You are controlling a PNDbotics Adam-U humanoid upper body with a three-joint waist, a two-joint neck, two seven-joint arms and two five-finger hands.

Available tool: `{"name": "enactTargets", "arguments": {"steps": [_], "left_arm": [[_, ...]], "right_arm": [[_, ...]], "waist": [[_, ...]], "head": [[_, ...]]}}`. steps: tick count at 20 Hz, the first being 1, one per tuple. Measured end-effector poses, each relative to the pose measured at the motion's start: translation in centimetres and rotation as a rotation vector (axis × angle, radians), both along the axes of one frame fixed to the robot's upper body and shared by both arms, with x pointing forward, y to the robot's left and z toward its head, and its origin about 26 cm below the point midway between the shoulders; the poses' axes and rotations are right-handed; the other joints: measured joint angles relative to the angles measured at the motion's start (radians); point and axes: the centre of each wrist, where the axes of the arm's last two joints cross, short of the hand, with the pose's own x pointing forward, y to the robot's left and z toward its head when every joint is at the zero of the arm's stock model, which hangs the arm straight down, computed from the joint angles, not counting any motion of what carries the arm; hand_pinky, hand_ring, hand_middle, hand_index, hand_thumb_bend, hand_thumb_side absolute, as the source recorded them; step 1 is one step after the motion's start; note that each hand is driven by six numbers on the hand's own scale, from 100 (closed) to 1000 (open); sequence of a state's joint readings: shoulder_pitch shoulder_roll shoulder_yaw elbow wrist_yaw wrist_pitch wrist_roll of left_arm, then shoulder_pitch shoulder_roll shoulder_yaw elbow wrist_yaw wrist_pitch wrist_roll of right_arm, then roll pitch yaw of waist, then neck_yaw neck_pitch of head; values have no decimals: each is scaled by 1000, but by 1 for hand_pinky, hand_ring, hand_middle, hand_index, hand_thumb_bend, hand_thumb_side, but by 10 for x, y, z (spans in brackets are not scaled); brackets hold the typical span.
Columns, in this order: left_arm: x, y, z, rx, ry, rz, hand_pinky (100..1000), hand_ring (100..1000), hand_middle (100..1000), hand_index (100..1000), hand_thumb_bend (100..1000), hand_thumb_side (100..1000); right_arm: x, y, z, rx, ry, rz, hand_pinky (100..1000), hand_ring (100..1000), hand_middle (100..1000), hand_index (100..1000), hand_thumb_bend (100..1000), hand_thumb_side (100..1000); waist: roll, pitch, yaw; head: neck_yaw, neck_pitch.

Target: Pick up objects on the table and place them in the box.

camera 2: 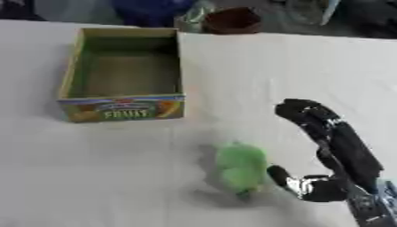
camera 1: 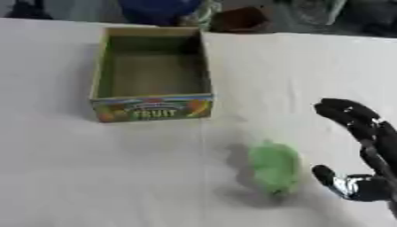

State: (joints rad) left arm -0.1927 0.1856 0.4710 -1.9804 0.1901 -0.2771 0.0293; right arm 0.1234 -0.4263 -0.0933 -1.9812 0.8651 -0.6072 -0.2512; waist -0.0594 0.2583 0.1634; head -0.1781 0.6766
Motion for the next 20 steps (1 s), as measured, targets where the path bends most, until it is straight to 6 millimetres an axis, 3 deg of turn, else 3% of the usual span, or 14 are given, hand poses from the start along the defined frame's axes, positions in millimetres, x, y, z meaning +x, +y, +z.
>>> {"name": "enactTargets", "arguments": {"steps": [10, 20], "left_arm": [[0, 0, 0, -2, 3, 2, 435, 410, 455, 569, 100, 745], [-1, 2, 0, 10, 9, 7, 434, 409, 454, 566, 100, 745]], "right_arm": [[-5, -7, -2, -41, 25, -8, 828, 852, 798, 922, 520, 1000], [-16, -26, 2, -237, 73, -25, 812, 853, 808, 930, 766, 1000]], "waist": [[-5, -6, -7], [-11, -5, -10]], "head": [[-6, 17], [-10, 17]]}}
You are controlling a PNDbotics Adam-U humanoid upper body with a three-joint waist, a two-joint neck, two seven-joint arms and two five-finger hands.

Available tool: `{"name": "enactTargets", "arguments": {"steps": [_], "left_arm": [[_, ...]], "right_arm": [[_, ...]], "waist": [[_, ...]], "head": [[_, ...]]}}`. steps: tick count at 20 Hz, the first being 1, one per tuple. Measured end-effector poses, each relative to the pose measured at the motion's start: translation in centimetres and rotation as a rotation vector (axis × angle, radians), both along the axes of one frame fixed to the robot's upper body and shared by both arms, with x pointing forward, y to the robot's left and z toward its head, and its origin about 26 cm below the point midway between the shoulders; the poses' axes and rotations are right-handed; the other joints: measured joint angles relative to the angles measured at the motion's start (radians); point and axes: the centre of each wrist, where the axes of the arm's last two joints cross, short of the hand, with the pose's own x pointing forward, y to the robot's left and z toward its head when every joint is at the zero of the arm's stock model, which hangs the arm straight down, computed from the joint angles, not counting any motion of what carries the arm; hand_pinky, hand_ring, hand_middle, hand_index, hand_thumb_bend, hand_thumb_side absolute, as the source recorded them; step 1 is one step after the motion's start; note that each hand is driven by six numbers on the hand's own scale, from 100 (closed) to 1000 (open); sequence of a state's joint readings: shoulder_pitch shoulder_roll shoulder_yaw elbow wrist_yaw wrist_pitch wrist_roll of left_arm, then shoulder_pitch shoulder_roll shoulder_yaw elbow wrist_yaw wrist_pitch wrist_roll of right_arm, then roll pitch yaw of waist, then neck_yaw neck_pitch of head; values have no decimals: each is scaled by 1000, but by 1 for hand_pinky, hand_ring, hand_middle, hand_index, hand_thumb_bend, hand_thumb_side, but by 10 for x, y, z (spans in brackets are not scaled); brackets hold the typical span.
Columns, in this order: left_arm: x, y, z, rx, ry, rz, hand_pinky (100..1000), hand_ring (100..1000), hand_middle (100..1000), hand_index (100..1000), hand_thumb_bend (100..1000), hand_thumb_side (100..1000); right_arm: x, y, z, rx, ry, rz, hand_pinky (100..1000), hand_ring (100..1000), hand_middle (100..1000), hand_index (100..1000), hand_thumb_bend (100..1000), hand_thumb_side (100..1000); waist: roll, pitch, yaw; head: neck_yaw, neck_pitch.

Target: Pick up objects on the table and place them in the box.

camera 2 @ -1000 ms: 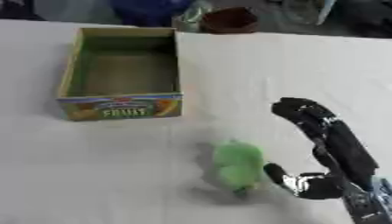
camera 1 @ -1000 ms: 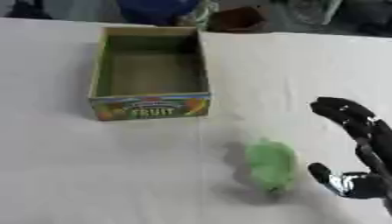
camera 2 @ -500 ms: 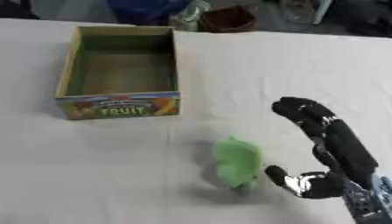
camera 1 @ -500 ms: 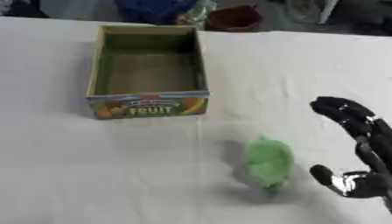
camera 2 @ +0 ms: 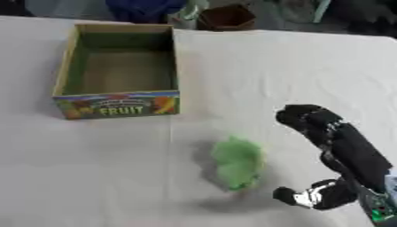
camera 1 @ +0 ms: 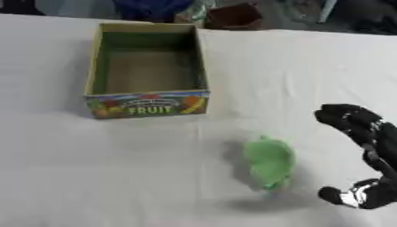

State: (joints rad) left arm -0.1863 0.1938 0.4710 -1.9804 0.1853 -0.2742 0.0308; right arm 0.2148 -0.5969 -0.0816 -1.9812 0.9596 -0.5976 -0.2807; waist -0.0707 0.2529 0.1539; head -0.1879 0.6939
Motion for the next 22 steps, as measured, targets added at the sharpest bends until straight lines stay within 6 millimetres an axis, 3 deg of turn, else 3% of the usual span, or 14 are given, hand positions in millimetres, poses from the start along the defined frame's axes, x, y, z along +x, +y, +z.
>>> {"name": "enactTargets", "arguments": {"steps": [9, 22], "left_arm": [[0, 0, 0, 2, 3, -2, 434, 408, 454, 565, 100, 746], [0, 0, 0, 8, 8, -7, 434, 408, 454, 565, 100, 747]], "right_arm": [[3, 0, 7, -129, 53, -31, 819, 860, 812, 937, 806, 992], [17, 4, 29, -214, 139, 29, 816, 866, 806, 943, 748, 888]], "waist": [[-4, 5, 8], [-11, 10, 24]], "head": [[-4, -1], [-16, -11]]}}
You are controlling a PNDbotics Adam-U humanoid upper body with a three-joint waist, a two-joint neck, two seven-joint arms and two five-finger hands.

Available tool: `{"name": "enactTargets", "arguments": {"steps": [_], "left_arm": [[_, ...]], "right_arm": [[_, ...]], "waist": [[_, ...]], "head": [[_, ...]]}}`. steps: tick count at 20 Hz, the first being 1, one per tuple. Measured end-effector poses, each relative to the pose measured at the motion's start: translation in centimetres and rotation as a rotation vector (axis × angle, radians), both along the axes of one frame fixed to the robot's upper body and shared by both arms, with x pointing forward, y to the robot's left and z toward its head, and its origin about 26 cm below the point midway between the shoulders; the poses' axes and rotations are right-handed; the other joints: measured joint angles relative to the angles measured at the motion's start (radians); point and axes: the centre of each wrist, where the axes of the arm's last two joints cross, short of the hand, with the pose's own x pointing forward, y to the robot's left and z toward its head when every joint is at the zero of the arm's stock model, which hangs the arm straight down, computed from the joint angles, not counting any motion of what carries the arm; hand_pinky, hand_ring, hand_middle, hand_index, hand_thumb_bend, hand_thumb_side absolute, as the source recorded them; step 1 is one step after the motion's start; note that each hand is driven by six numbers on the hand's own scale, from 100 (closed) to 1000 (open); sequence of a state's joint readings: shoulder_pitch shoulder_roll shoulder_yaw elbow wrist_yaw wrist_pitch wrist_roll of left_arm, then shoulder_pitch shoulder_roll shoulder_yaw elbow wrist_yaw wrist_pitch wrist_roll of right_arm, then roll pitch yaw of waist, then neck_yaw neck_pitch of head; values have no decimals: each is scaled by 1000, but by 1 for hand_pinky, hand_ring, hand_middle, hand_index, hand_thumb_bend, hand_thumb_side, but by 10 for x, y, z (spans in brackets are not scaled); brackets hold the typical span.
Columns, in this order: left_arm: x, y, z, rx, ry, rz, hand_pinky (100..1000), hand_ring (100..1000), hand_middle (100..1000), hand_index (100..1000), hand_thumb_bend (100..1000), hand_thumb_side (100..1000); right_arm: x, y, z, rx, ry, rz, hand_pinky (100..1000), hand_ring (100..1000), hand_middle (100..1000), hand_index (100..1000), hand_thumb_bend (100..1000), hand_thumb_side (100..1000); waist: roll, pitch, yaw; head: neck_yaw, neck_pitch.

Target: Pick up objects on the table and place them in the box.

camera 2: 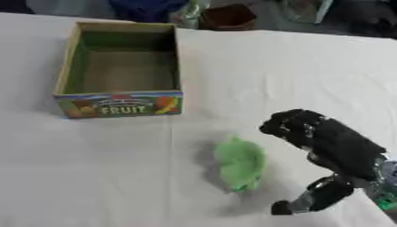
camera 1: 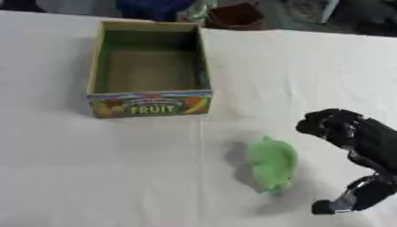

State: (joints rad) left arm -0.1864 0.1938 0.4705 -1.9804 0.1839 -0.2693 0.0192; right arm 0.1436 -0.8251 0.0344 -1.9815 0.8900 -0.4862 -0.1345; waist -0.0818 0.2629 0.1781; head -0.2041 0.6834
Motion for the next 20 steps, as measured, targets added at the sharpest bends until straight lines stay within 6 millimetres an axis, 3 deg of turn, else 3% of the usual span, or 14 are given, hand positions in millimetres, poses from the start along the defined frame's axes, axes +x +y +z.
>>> {"name": "enactTargets", "arguments": {"steps": [10, 20], "left_arm": [[0, 0, 0, 3, 2, -4, 435, 407, 453, 562, 100, 748], [1, -1, 1, 9, -1, -13, 435, 406, 453, 561, 100, 747]], "right_arm": [[10, 8, 13, -23, 51, 10, 802, 857, 769, 938, 698, 809], [16, 25, 12, -77, 139, 21, 799, 853, 748, 924, 660, 746]], "waist": [[-1, 2, 9], [-2, 15, 24]], "head": [[-10, -8], [-24, -10]]}}
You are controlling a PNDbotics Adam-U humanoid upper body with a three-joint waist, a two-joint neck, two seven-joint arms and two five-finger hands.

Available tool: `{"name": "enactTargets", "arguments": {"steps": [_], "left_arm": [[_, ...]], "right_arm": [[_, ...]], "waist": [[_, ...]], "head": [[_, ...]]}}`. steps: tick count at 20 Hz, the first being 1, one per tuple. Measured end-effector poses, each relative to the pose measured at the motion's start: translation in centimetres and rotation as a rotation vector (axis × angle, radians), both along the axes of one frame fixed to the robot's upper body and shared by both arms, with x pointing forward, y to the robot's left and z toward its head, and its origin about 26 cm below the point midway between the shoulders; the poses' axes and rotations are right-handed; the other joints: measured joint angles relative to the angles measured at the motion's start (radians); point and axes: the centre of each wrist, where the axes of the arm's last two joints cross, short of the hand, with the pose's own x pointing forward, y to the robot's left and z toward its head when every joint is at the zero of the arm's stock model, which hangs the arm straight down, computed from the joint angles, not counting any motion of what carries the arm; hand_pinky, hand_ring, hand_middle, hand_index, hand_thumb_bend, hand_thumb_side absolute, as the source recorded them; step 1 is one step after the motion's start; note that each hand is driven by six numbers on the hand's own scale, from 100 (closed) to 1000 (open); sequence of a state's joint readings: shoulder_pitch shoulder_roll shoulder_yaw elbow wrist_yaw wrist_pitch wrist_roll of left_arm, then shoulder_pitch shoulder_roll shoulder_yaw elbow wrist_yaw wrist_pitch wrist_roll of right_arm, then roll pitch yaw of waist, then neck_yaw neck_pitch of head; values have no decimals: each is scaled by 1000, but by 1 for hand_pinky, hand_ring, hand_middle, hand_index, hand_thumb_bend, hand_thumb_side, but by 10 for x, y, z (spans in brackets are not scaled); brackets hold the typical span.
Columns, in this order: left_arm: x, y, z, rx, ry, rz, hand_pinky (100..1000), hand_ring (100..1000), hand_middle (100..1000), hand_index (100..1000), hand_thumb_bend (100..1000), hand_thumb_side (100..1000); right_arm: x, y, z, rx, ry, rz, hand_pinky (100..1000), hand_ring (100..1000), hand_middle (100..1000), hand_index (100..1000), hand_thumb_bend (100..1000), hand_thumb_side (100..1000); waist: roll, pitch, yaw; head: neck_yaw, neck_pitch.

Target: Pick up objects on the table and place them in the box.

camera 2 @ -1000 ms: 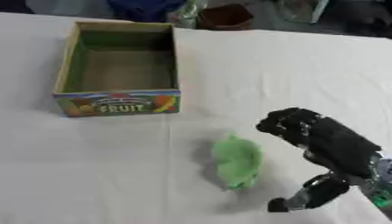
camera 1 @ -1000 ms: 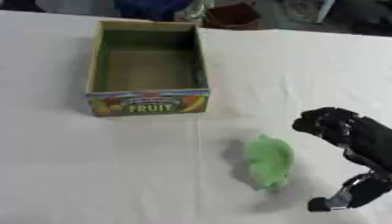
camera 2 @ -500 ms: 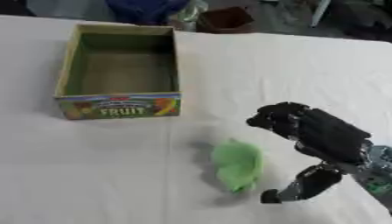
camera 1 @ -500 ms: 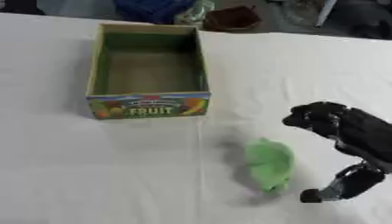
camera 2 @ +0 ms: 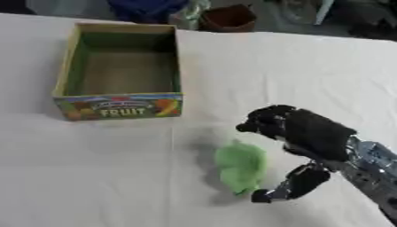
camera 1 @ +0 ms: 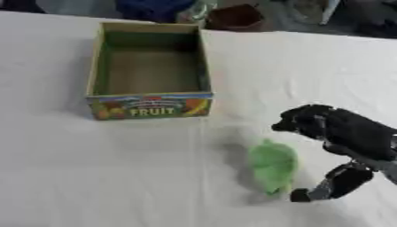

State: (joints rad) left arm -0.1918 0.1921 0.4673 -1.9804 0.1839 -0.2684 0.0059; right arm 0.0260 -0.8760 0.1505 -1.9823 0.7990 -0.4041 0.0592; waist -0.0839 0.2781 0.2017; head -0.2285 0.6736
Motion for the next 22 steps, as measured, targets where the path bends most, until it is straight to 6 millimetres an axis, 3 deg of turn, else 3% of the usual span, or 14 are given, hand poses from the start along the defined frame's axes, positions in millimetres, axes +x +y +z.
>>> {"name": "enactTargets", "arguments": {"steps": [9, 10, 14, 22], "left_arm": [[1, -2, -1, -2, -3, -8, 435, 406, 452, 561, 100, 748], [1, -2, -1, -2, -3, -8, 435, 405, 452, 560, 100, 739], [1, -2, -1, -1, -4, -10, 435, 405, 452, 560, 100, 747], [1, -2, 0, 4, -5, -14, 435, 405, 452, 559, 100, 748]], "right_arm": [[-1, 9, -7, -52, 81, -28, 798, 852, 744, 921, 640, 713], [-1, 9, -8, -54, 85, -29, 794, 849, 736, 916, 609, 669], [-2, 12, -11, -81, 107, -49, 792, 847, 729, 912, 611, 686], [-2, 19, -15, -101, 130, -74, 774, 825, 641, 871, 516, 653]], "waist": [[-1, 7, 8], [-2, 7, 9], [-2, 15, 14], [-2, 24, 18]], "head": [[-6, -8], [-7, -8], [-15, -12], [-30, -19]]}}
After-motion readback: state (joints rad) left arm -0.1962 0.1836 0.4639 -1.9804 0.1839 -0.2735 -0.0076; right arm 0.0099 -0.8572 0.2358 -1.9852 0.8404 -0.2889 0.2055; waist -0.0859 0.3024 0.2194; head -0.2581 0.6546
